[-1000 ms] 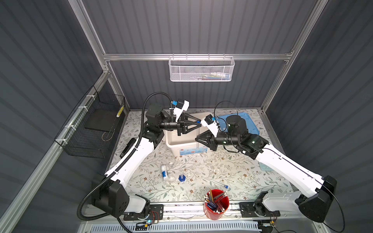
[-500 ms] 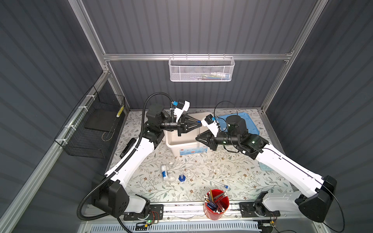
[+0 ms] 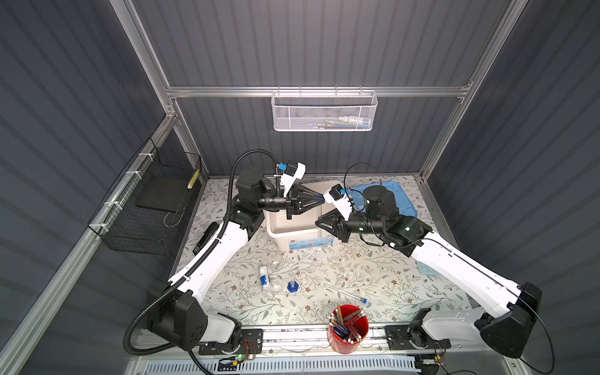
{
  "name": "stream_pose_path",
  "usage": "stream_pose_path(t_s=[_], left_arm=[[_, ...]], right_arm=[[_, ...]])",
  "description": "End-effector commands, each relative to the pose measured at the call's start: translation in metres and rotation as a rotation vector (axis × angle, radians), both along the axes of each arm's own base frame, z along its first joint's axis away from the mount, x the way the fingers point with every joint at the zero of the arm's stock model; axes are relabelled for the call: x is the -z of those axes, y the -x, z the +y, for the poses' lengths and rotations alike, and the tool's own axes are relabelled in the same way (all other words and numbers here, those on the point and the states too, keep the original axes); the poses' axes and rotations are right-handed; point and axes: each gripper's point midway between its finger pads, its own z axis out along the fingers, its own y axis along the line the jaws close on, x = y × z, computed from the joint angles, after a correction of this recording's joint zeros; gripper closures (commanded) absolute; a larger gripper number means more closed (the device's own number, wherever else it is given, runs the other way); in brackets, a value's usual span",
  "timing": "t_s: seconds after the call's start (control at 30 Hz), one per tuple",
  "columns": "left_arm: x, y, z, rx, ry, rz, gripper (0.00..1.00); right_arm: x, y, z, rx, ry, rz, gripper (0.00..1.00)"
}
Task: Organize the chemistry lab equipment
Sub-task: 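Hold the tube with the left gripper while the right gripper opens, then carry the blue-capped tube with the left gripper toward the corner below the wire basket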
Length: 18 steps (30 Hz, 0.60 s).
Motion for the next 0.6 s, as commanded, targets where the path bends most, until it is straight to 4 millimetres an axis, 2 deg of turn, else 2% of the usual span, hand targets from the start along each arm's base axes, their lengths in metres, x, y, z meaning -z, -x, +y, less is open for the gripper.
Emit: stream_pose_path(t_s=[0.0, 0.2, 0.37, 0.57], left_arm=[[-0.013, 0.005, 0.003, -0.025, 0.006, -0.057, 1.0], [-0.014, 0.004, 0.005, -0.049, -0.01, -0.077, 1.0], [-0.019, 0.001, 0.012, -0.129, -0.049, -0.143, 1.0], [-0.027, -0.013, 0.038, -0.36, -0.121, -0.253, 1.0]], right_arm=[[-0.018, 0.002, 0.0, -0.002, -0.029, -0.052, 0.66], [-0.018, 0.003, -0.002, 0.003, -0.026, -0.058, 0.51], [-0.019, 0.005, -0.012, 0.037, -0.013, -0.076, 0.49], [-0.016, 0.004, -0.027, 0.093, 0.01, -0.102, 0.48]])
